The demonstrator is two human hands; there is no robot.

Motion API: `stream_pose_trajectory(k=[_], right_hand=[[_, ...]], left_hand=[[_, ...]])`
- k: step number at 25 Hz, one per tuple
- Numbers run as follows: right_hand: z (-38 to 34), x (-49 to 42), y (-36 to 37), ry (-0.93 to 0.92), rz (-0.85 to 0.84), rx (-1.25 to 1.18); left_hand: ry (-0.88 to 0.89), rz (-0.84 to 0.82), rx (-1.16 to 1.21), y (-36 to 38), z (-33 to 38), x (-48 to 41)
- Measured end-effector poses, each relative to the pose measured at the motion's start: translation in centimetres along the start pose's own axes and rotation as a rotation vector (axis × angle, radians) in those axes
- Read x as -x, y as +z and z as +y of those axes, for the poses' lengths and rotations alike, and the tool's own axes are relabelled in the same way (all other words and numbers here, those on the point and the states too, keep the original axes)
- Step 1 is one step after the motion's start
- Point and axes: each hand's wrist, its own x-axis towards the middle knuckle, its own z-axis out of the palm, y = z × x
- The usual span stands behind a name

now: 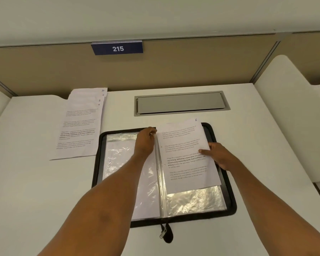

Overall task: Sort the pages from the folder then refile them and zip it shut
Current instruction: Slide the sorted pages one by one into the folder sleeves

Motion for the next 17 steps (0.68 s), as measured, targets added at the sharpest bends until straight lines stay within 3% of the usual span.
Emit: stream_pose_trajectory(k=[8, 17], right_hand=[[-0.9, -0.4, -5.1, 0.012, 0.073, 0.020], [-5.3, -1.6, -5.8, -0.139, 0.210, -0.071]], left_hand=[[0.182, -0.137, -0.361, 3.1, 0.6, -3.4], [0.370, -0.205, -0.410, 2.7, 1.2, -5.3]])
